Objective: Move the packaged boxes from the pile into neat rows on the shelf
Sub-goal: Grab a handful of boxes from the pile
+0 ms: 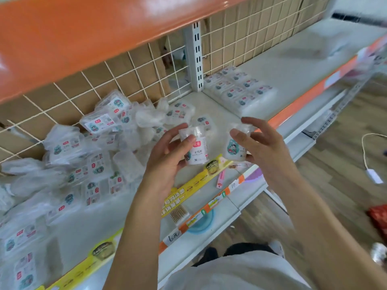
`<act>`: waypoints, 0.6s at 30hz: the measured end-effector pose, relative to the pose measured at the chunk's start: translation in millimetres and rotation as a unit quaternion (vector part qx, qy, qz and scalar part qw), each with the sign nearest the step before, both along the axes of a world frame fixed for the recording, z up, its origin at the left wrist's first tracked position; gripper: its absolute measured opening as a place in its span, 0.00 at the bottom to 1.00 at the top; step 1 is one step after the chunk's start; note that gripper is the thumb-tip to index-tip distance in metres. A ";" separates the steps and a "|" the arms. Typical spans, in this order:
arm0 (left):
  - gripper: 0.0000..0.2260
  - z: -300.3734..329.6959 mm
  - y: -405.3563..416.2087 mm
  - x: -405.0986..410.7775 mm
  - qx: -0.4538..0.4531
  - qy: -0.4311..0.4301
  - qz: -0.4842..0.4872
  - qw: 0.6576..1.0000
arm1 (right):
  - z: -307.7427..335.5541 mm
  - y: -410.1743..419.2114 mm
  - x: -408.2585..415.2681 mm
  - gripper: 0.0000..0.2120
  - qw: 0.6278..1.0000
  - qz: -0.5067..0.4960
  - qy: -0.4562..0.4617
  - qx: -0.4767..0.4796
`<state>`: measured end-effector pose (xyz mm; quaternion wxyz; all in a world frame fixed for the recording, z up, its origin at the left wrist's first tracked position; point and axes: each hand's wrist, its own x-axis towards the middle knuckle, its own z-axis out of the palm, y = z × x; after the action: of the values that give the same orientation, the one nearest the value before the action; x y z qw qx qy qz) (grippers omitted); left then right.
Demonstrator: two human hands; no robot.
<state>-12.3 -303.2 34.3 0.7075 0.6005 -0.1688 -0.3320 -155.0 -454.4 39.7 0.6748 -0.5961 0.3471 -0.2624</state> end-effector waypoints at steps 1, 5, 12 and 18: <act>0.17 -0.1 -9.3 -3.7 0.001 0.002 -0.010 1.000 | 1.7 -5.6 -8.3 0.19 1.000 -0.007 -0.001 -0.012; 0.15 0.2 -48.9 -25.9 0.008 0.002 -0.055 0.998 | 4.8 -30.5 -44.7 0.18 0.999 -0.038 -0.001 -0.025; 0.16 2.7 -125.4 -75.5 0.017 0.001 -0.104 0.994 | 6.1 -90.1 -110.5 0.19 0.996 -0.088 -0.004 -0.027; 0.20 0.8 -203.2 -127.9 0.015 0.000 -0.112 0.994 | 2.9 -157.5 -166.0 0.20 0.995 -0.098 0.005 -0.025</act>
<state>-140.2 -506.4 35.1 0.6564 0.5885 -0.2302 -0.4120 -321.0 -611.9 42.6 0.6292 -0.5770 0.4004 -0.3330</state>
